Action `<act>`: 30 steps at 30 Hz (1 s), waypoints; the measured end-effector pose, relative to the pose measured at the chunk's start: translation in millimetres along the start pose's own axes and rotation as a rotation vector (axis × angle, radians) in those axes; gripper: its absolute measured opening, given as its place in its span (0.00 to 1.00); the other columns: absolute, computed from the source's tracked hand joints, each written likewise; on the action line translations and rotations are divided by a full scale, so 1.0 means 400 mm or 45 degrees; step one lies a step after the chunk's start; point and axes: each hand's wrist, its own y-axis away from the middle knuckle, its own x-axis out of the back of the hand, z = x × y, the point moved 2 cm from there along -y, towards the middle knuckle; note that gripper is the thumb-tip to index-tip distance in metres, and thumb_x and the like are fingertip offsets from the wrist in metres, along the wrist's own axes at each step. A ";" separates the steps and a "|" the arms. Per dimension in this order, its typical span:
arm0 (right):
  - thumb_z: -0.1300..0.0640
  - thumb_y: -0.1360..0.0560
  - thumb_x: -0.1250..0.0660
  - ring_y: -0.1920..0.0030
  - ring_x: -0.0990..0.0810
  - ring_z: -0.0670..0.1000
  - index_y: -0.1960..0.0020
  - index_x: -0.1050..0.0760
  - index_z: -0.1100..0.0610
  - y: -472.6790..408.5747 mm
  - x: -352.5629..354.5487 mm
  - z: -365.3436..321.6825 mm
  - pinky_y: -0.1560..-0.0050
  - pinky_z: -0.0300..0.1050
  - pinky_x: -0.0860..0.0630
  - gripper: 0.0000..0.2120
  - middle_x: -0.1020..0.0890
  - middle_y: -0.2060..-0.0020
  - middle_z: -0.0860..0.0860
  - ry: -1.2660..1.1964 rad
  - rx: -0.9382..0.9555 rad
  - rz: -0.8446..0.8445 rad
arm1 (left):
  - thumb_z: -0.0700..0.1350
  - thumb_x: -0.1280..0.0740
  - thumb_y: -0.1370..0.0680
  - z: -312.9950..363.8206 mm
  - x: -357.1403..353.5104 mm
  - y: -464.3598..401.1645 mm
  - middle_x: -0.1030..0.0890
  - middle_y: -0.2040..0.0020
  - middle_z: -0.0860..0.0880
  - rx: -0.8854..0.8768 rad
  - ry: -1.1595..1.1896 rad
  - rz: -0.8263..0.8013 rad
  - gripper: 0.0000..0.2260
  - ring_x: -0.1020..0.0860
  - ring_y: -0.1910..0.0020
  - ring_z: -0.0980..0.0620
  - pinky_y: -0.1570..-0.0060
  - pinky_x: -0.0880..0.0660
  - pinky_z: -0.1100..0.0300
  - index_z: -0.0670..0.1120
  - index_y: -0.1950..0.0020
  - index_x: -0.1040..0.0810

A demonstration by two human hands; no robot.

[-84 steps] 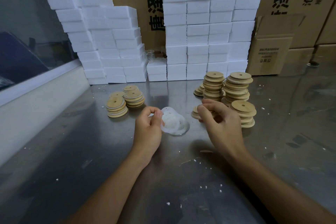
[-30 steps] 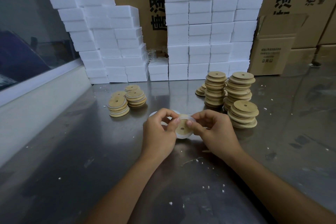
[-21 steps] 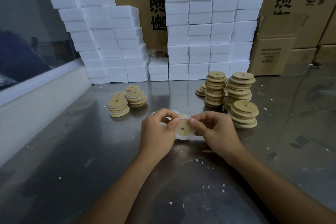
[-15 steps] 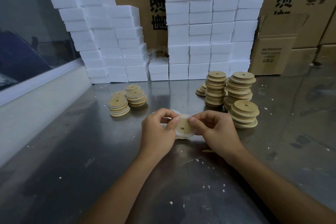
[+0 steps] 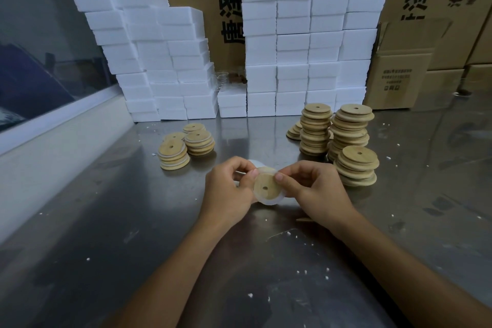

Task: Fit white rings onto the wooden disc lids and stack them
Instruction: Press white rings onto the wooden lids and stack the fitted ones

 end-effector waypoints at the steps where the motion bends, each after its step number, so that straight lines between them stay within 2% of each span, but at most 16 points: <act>1: 0.60 0.26 0.26 0.58 0.14 0.51 0.55 0.16 0.60 -0.001 0.001 0.000 0.56 0.45 0.16 0.03 0.13 0.61 0.52 -0.006 -0.001 -0.006 | 0.39 0.30 0.24 0.001 0.002 -0.001 0.17 0.61 0.51 0.001 -0.004 -0.009 0.09 0.18 0.60 0.48 0.61 0.19 0.42 0.49 0.62 0.21; 4: 0.61 0.26 0.26 0.58 0.14 0.51 0.54 0.16 0.61 -0.003 0.004 -0.003 0.56 0.45 0.16 0.03 0.13 0.60 0.53 -0.020 -0.005 -0.032 | 0.38 0.30 0.24 0.006 0.005 -0.002 0.17 0.60 0.47 0.011 -0.002 -0.033 0.08 0.17 0.61 0.45 0.60 0.19 0.43 0.47 0.61 0.21; 9: 0.62 0.27 0.25 0.59 0.13 0.51 0.56 0.16 0.60 -0.007 0.005 0.001 0.58 0.42 0.17 0.01 0.13 0.61 0.53 -0.056 -0.033 -0.045 | 0.35 0.31 0.24 0.004 0.013 -0.002 0.17 0.57 0.42 0.076 0.083 -0.064 0.03 0.17 0.61 0.50 0.70 0.19 0.58 0.40 0.57 0.21; 15: 0.61 0.27 0.25 0.60 0.14 0.48 0.58 0.16 0.56 -0.009 0.004 0.007 0.59 0.41 0.19 0.02 0.13 0.61 0.51 -0.056 -0.035 -0.060 | 0.34 0.31 0.24 -0.002 0.019 -0.009 0.17 0.57 0.41 0.178 0.186 -0.091 0.03 0.15 0.61 0.51 0.68 0.19 0.59 0.38 0.58 0.20; 21: 0.59 0.27 0.25 0.60 0.14 0.52 0.56 0.16 0.56 0.000 0.001 0.010 0.54 0.55 0.16 0.01 0.13 0.61 0.51 0.032 -0.035 -0.092 | 0.33 0.30 0.25 -0.020 0.036 -0.014 0.16 0.60 0.45 0.233 0.207 -0.064 0.03 0.16 0.63 0.51 0.66 0.19 0.59 0.37 0.59 0.20; 26: 0.59 0.27 0.24 0.62 0.14 0.51 0.56 0.17 0.56 0.003 0.002 0.007 0.56 0.54 0.16 0.02 0.13 0.61 0.50 0.028 -0.062 -0.077 | 0.33 0.29 0.25 -0.021 0.036 -0.014 0.16 0.62 0.45 0.230 0.205 -0.062 0.04 0.16 0.66 0.49 0.68 0.20 0.62 0.38 0.60 0.20; 30: 0.63 0.27 0.25 0.59 0.13 0.51 0.54 0.16 0.58 0.004 -0.003 0.005 0.51 0.53 0.16 0.03 0.13 0.61 0.51 0.002 -0.101 -0.068 | 0.34 0.29 0.27 -0.016 0.042 -0.014 0.15 0.61 0.46 0.192 0.110 -0.060 0.05 0.16 0.64 0.52 0.69 0.20 0.61 0.40 0.62 0.18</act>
